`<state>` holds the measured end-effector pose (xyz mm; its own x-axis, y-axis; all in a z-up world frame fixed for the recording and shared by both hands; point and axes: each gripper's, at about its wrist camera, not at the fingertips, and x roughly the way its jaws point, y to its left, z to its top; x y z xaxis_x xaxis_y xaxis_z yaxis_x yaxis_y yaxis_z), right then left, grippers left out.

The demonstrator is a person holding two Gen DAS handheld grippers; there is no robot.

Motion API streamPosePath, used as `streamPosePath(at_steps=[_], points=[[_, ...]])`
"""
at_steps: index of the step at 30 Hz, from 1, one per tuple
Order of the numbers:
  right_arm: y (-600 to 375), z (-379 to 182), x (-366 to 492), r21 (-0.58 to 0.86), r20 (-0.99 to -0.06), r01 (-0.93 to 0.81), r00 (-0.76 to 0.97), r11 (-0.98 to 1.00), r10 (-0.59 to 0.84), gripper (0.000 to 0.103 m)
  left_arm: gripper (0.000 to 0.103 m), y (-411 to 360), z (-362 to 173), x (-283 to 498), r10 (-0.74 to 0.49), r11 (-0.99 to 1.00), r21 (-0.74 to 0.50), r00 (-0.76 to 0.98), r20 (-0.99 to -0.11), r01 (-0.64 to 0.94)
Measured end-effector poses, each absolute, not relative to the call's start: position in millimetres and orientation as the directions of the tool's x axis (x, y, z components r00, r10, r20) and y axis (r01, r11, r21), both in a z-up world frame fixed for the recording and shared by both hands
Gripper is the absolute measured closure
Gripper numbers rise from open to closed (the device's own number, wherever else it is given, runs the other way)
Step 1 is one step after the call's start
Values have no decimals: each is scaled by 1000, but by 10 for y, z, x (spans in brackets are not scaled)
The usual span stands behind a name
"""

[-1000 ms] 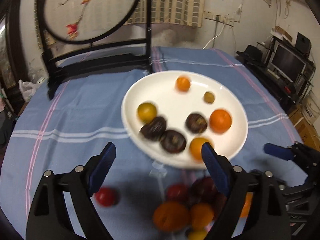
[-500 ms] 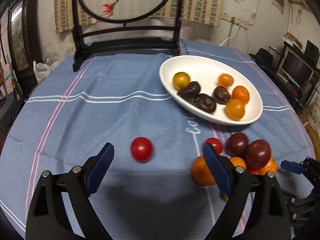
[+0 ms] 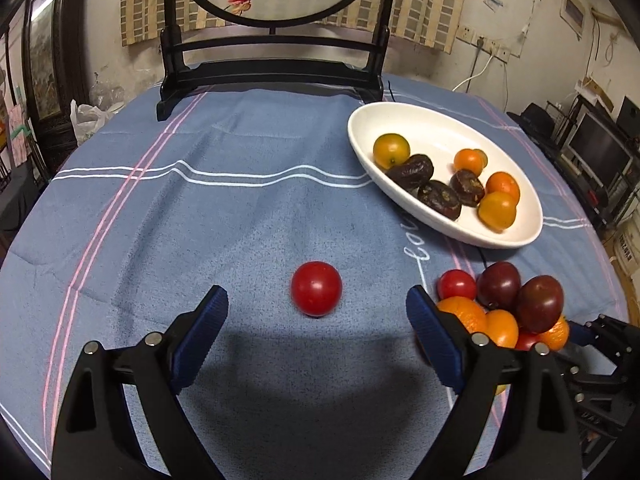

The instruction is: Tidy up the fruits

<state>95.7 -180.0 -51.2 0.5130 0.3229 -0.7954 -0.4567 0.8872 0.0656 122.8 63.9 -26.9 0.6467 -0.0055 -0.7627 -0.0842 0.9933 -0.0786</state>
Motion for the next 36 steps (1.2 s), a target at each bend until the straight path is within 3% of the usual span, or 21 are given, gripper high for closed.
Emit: streamPosePath(at_steps=[6, 8, 9, 12, 14, 16, 17, 27, 36], points=[[-1951, -476, 945, 138, -773, -447, 509, 884, 378, 60, 15, 649, -347, 1273, 71, 994, 4, 639, -766, -105], [-1951, -459, 931, 142, -768, -451, 511, 881, 385, 60, 21, 701, -400, 1348, 60, 992, -21, 613, -788, -123], [-1945, -443, 918, 139, -764, -456, 516, 879, 388, 60, 29, 733, -432, 1383, 46, 991, -41, 601, -798, -129], [-1925, -408, 889, 138, -754, -470, 521, 872, 400, 60, 33, 712, -509, 1471, 35, 991, -46, 581, -813, -124], [-1921, -401, 879, 134, -753, -473, 524, 871, 399, 60, 44, 663, -528, 1494, 73, 992, -4, 592, -803, -127], [-1916, -395, 869, 132, -751, -475, 525, 870, 400, 60, 70, 615, -525, 1517, 63, 994, -4, 608, -792, -108], [-1918, -388, 863, 133, -749, -476, 526, 870, 402, 60, 75, 602, -509, 1503, 40, 995, -28, 618, -785, -100], [-2104, -125, 842, 140, -689, -424, 608, 895, 396, 60, 75, 326, -274, 1280, 11, 1000, 1, 652, -758, -16], [-1945, 311, 1197, 39, -636, -426, 687, 904, 351, 60, 75, -52, 232, 1468, -77, 995, -15, 697, -713, 94]])
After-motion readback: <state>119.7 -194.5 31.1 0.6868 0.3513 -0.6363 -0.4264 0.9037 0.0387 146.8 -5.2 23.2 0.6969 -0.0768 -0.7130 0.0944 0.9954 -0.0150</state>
